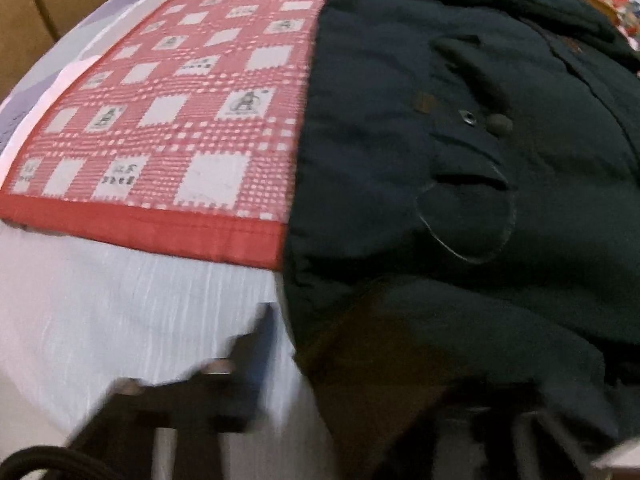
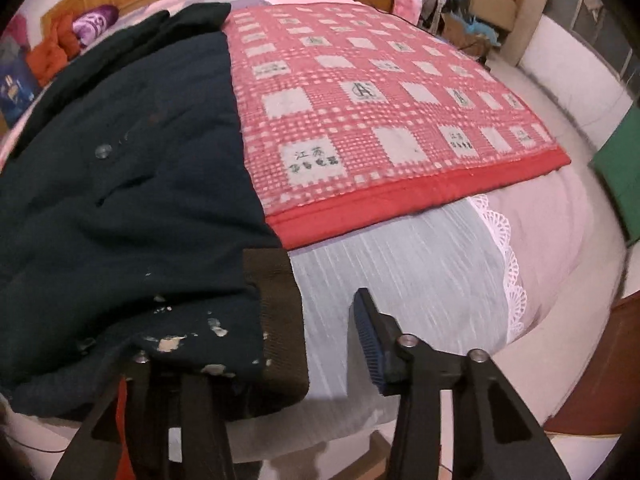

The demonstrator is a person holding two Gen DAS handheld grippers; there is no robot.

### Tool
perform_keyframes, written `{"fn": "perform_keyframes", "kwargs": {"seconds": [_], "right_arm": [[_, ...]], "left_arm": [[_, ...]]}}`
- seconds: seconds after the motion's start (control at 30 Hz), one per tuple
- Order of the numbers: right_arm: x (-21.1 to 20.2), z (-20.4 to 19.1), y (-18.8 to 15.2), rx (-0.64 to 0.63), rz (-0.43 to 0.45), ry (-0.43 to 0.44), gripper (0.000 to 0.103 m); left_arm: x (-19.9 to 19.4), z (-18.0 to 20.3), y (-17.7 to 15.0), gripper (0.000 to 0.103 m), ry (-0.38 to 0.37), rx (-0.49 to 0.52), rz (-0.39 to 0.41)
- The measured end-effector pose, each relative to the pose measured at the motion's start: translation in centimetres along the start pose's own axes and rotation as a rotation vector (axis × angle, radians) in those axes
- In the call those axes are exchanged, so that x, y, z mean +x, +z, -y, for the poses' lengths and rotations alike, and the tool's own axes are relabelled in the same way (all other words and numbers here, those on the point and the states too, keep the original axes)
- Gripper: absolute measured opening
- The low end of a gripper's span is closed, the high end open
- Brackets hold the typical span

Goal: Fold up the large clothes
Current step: 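Grasp the jacket hem with the right tool while the left tool grasps it too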

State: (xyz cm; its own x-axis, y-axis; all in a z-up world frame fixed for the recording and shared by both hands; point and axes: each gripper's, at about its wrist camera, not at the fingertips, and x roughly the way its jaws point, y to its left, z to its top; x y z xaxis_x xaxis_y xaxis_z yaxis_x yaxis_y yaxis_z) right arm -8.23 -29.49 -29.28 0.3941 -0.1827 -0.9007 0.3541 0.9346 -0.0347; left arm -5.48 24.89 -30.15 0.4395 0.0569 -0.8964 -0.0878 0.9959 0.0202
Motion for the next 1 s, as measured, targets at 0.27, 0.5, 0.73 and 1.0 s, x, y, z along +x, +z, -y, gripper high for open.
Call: {"fn": "perform_keyframes", "kwargs": {"seconds": [0.27,0.5,0.73,1.0], "right_arm": [[-1.2,-1.0,0.3,-0.05,-0.009,0.025,0.018],[-5.2,-1.1,1.1,-0.112,0.03,0.057,0.017],[-9.1,-1.1,2.4,-0.157,0.05,0.076,0.017],[-13.9,-0.3,2.2,-0.186,0.031,0.071,0.017]], "left_arm": [[-3.8,-0.4,0.1,0.012,0.016,0.005,0.04],[-7.2,-1.4,0.9,0.012,0.022,0.002,0.056],[-10.2,-1.8,2.0,0.012,0.014,0.001,0.057],[-14.5,-1.4,0.6,0.012,0.0,0.031,-0.011]]}}
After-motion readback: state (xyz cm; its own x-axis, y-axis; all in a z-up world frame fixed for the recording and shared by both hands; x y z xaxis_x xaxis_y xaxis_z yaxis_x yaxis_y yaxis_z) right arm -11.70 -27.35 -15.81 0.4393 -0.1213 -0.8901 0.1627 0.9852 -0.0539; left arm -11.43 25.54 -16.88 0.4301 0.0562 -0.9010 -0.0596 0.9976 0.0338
